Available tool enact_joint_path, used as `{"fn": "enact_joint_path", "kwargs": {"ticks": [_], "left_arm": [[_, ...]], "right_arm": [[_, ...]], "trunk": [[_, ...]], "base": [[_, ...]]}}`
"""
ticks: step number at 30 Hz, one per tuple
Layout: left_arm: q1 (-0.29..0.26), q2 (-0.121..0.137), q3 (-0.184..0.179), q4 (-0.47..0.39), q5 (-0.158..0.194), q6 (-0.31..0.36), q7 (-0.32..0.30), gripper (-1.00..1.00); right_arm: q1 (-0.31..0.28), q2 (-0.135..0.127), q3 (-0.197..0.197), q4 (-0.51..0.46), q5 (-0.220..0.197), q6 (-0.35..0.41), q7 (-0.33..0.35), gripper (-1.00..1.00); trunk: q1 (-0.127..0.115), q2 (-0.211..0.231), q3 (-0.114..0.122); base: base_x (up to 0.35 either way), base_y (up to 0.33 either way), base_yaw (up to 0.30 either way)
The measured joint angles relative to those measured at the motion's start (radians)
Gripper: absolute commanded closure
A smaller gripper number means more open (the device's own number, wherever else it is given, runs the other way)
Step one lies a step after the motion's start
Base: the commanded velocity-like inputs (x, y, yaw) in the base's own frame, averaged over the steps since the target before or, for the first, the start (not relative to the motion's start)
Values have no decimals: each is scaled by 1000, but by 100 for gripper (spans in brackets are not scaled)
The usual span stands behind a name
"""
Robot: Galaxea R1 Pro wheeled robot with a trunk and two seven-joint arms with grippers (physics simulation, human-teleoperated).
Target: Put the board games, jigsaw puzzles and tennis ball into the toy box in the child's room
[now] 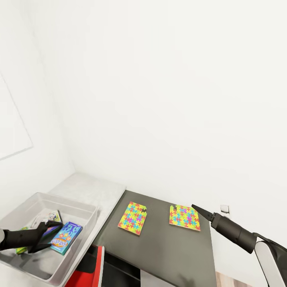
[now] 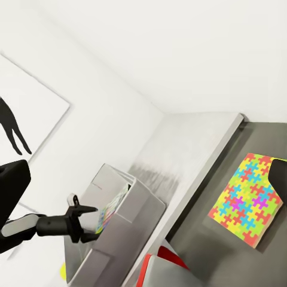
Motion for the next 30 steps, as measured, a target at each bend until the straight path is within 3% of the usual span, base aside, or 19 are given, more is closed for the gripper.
{"fn": "enact_joint_path", "kwargs": {"ticks": [10, 17, 22, 30], "left_arm": [[1, 29, 1, -4, 0, 0, -74, -100], [2, 58, -2, -13, -1, -4, -200, -100], [11, 80, -10, -76, -3, -19, -315, -100], [67, 89, -17, -179, -3, -94, -504, -100]], "right_arm": [[0, 0, 0, 0, 0, 0, 0, -100], [0, 0, 0, 0, 0, 0, 1, -100], [0, 0, 0, 0, 0, 0, 1, -100], [0, 0, 0, 0, 0, 0, 2, -100]], "trunk": [[0, 0, 0], [0, 0, 0], [0, 0, 0], [0, 0, 0]], "base": [[0, 0, 0], [0, 0, 0], [0, 0, 0], [0, 0, 0]]}}
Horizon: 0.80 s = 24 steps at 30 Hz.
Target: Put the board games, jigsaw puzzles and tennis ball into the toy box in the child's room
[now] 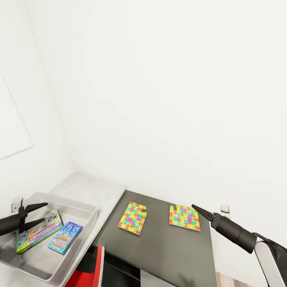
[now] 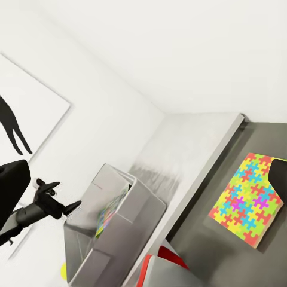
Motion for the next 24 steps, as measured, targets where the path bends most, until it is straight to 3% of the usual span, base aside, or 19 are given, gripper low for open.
{"fn": "enact_joint_path", "kwargs": {"ticks": [4, 8, 15, 24], "left_arm": [[53, 2, -5, -84, 4, -67, -151, -100], [96, 2, -5, -150, 4, -107, -235, -100], [150, -3, -2, -224, 6, -155, -242, -100], [168, -12, 1, -245, 9, -201, -242, -100]], "right_arm": [[0, 0, 0, 0, 2, -1, 0, -100], [0, 0, 1, 0, 4, -2, 0, -100], [0, 0, 1, 0, 6, -4, -1, -100], [0, 1, 1, 0, 7, -7, -3, -100]], "trunk": [[0, 0, 0], [0, 0, 0], [0, 0, 0], [0, 0, 0]], "base": [[0, 0, 0], [0, 0, 0], [0, 0, 0], [0, 0, 0]]}}
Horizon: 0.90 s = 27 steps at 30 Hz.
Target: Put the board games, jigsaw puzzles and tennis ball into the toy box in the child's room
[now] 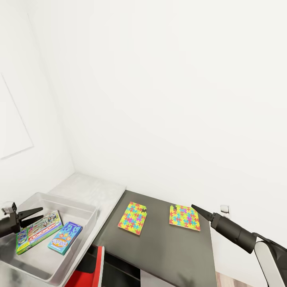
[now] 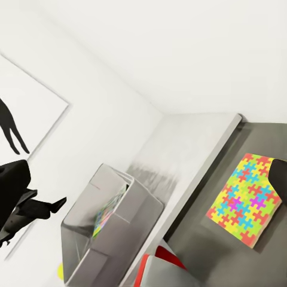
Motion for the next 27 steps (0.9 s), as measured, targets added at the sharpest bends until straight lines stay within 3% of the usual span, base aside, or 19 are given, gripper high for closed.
{"fn": "enact_joint_path", "kwargs": {"ticks": [27], "left_arm": [[2, 0, 3, -6, 0, -6, 0, -100]], "right_arm": [[0, 0, 3, 36, 3, -51, 1, -100]], "trunk": [[0, 0, 0]], "base": [[0, 0, 0]]}}
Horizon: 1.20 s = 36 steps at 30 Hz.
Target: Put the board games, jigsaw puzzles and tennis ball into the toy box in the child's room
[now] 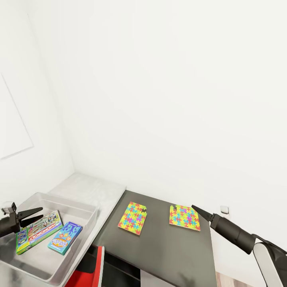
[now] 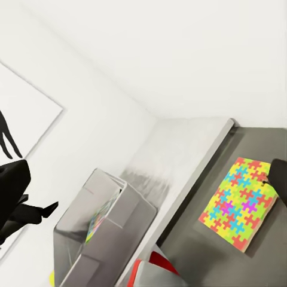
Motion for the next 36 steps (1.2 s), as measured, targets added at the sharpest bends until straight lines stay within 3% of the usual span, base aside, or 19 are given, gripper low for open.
{"fn": "enact_joint_path", "kwargs": {"ticks": [36], "left_arm": [[0, 0, 3, -1, 0, -2, 0, -100]], "right_arm": [[0, 0, 1, 4, 0, -1, 2, -100]], "trunk": [[0, 0, 14]], "base": [[0, 0, 0]]}}
